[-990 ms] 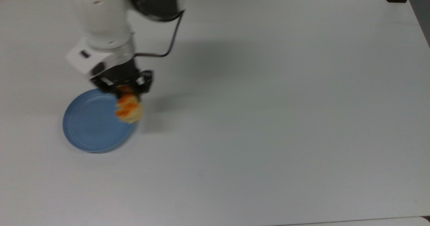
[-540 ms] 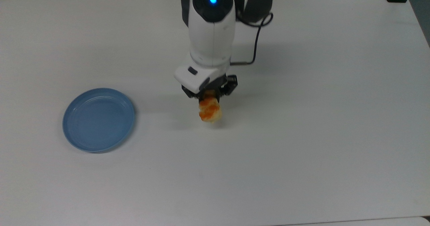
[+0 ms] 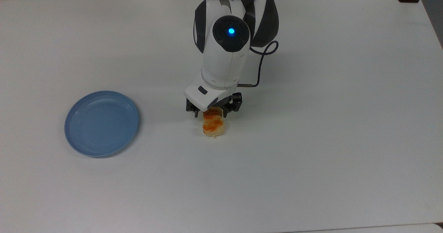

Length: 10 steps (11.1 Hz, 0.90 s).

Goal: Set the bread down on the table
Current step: 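Lower the bread onto the bare table and open the gripper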

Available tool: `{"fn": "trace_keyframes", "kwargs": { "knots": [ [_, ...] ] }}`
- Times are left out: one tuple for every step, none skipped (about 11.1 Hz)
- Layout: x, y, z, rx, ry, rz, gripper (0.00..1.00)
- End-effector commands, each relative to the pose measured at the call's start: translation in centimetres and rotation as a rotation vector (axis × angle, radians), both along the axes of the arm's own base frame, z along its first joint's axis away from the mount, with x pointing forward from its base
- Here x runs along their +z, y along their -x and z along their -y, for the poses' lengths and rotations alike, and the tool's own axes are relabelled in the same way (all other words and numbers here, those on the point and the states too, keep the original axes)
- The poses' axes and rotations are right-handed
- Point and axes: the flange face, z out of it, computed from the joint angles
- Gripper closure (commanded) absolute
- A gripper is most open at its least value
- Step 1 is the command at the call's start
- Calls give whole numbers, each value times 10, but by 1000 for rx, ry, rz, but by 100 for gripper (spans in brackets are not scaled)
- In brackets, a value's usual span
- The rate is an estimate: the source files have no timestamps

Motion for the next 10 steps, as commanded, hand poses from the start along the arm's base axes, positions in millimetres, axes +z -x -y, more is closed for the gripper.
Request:
{"fn": "trace_keyframes", "kwargs": {
  "knots": [
    [51, 15, 15, -44, -5, 9, 0],
    [93, 27, 29, -84, -27, 7, 0],
    [140, 46, 44, -113, -62, 3, 0],
    [184, 68, 63, -143, -93, -11, 0],
    [214, 89, 76, -174, -102, -44, 0],
    [234, 105, 88, -200, -103, -69, 0],
    [249, 117, 103, -225, -112, -74, 0],
    [252, 121, 108, -234, -114, -86, 0],
    [253, 121, 105, -228, -114, -86, 0],
    [258, 122, 112, -235, -121, -76, 0]
  ]
}}
